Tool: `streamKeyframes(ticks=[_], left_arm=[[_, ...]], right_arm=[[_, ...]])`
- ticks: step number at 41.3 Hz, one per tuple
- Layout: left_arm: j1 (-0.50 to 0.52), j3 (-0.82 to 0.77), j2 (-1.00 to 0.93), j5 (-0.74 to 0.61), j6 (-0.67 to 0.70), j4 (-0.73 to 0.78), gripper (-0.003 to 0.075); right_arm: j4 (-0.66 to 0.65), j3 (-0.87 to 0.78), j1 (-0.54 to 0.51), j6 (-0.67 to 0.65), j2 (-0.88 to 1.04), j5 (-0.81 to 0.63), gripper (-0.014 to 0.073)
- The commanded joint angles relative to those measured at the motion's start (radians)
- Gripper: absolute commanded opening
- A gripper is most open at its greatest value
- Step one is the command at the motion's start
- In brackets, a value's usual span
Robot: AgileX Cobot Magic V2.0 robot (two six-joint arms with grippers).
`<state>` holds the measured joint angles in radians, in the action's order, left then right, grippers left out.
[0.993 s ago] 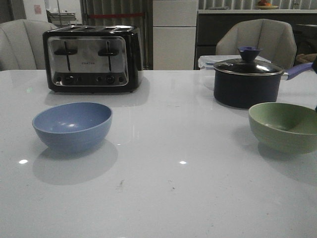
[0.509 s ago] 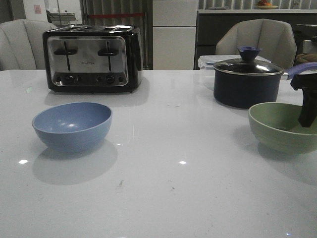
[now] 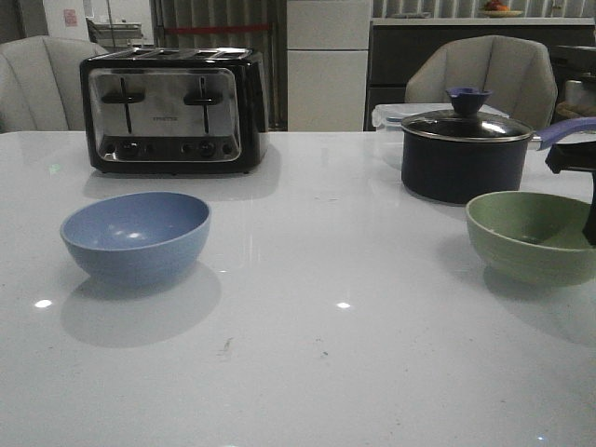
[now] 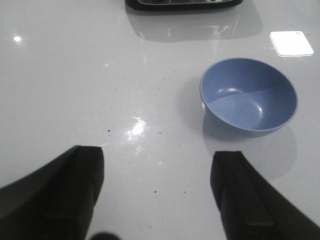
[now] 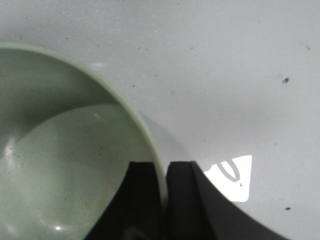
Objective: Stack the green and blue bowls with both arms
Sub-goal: 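Lower the right gripper onto the rim of the pale green bowl and grasp, then drag the green bowl with the right gripper toward the table center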
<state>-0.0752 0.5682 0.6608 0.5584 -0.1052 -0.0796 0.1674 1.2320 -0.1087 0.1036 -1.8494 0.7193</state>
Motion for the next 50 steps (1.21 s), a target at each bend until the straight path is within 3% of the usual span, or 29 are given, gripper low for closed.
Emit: streamKeyframes(ticks=[1,13,20,29,44,50], left_arm=[[0.001,0.028,0.004,-0.077,0.008,-0.011,0.0505],[0.001,0.028,0.004,-0.092,0.008,-0.011,0.0505],[0.001,0.028,0.004,-0.094,0.008,-0.011,0.0491],[0.001,0.028,0.004,-0.094,0.008,-0.011,0.0456],[0.001,0.028,0.004,-0.094,0.008,-0.011,0.0454],[0.001,0.028,0.004,-0.094,0.008,-0.011,0.0454]], right_arm=[[-0.004,0.030,0.014,0.034,0.089,-0.006,0.0048],[0.003,0.031,0.207,0.037,0.206,-0.001,0.0048],[0.002,0.035,0.384,0.037,0.189,-0.012,0.0048],[0.002,0.037,0.529,0.037,0.133,-0.063,0.0048],[0.061,0.039,0.569,0.037,0.042,-0.145,0.0059],[0.065,0.039,0.569,0.037,0.030,-0.148,0.0194]])
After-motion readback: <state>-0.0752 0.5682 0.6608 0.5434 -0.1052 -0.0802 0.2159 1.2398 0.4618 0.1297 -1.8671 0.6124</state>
